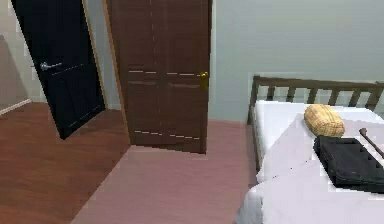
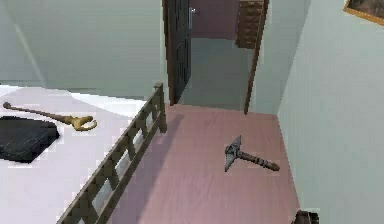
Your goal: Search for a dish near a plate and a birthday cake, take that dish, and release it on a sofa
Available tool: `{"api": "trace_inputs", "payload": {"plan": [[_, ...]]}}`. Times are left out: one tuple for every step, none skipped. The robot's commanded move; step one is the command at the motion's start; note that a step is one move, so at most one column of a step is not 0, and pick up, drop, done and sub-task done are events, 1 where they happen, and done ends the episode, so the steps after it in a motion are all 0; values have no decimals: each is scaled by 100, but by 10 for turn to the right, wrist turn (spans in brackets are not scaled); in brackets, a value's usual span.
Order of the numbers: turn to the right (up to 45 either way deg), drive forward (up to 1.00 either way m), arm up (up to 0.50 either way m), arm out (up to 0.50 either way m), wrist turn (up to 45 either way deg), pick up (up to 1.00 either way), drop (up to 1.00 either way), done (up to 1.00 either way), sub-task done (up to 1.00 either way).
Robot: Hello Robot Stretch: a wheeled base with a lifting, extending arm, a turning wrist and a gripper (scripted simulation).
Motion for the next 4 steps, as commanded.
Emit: {"api": "trace_inputs", "payload": {"plan": [[90, 0, 0, 0, 0, 0, 0, 0, 0], [30, 0, 0, 0, 0, 0, 0, 0, 0], [0, 15, 0, 0, 0, 0, 0, 0, 0], [-450, 0, 0, 0, 0, 0, 0, 0, 0]]}}
